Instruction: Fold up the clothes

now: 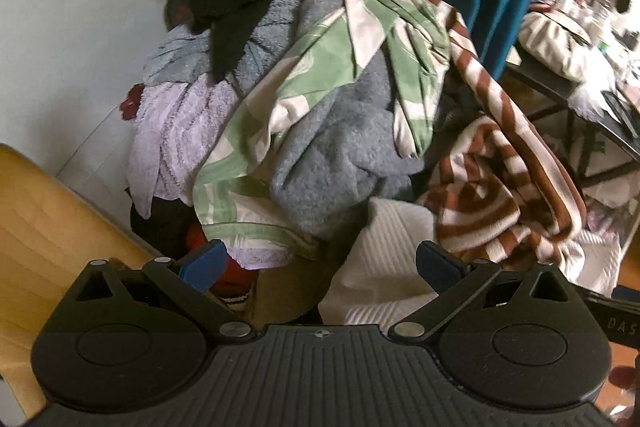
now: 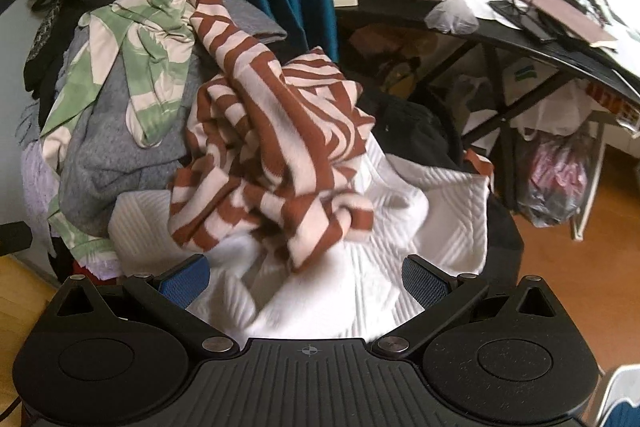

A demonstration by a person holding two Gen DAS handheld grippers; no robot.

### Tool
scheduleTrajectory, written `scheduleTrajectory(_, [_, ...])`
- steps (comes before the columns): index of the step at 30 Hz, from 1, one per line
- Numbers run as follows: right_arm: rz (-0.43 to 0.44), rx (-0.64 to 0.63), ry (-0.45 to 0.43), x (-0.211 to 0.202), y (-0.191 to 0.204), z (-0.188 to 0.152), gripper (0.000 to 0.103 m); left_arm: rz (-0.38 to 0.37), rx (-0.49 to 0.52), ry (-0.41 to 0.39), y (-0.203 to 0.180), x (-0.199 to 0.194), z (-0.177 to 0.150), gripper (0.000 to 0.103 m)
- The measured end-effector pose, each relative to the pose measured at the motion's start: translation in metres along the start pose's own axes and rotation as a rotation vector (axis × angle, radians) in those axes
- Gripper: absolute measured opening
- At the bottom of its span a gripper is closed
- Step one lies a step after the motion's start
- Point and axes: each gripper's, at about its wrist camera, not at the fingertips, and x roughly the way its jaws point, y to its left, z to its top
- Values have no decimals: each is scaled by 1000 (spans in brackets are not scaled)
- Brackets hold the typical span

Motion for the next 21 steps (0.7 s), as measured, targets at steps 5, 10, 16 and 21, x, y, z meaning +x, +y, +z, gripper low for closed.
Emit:
scheduleTrajectory(5, [33, -5, 11, 11, -18, 17, 102, 46, 7, -21, -21, 0, 9, 103])
scheduleTrajectory(10, [50, 10, 28, 21, -33, 27, 102, 63, 27, -20, -39, 4, 13, 103])
scheduleTrajectory(16, [40, 24, 32, 25, -41, 33, 102, 62, 31, -22, -48, 7, 21, 103])
scheduleTrajectory(21, [19, 51, 48, 30, -42, 34, 102, 35, 62, -12, -51, 12, 27, 103])
